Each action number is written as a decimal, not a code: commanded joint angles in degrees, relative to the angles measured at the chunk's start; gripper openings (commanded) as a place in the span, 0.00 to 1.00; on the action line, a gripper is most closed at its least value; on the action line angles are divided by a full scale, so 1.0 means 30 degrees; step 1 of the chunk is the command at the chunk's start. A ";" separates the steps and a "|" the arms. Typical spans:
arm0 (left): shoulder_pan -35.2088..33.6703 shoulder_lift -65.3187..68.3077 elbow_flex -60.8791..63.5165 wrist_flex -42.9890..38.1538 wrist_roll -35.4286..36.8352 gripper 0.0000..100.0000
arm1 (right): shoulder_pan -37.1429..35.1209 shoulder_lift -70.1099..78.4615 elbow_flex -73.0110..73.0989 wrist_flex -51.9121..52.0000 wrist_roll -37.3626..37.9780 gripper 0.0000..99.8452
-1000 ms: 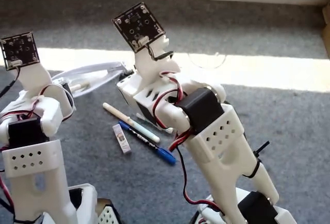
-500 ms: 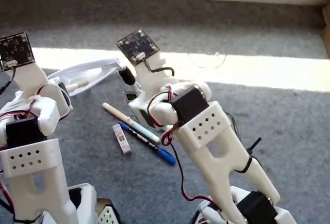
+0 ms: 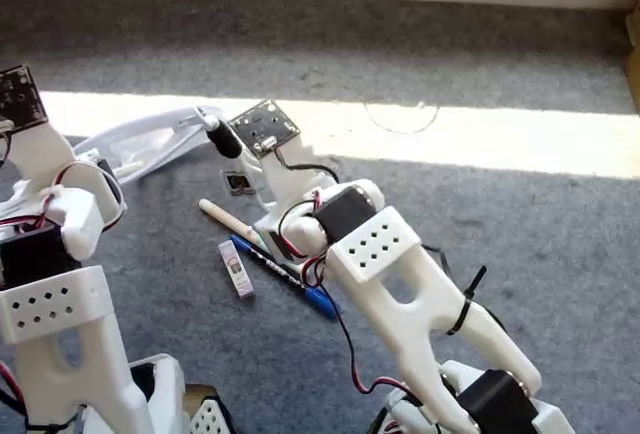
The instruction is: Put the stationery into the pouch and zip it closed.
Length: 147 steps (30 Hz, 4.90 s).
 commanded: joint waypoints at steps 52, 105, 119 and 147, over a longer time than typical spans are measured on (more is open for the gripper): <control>-0.0425 0.0366 0.0132 -0.0322 0.0205 0.01 | 0.1128 0.7253 0.1685 -0.7194 0.1758 0.20; -0.0454 0.0366 0.0132 -0.0410 0.0176 0.01 | 0.3678 1.1560 -0.4645 -0.0571 0.4894 0.15; -0.0454 0.0366 0.0132 -0.0410 0.0176 0.01 | 0.3648 1.1678 -0.4645 -0.0689 0.4952 0.08; 0.0894 0.0337 0.0132 -0.0293 0.0117 0.01 | 0.4469 0.6901 -0.4557 0.0630 0.4864 0.00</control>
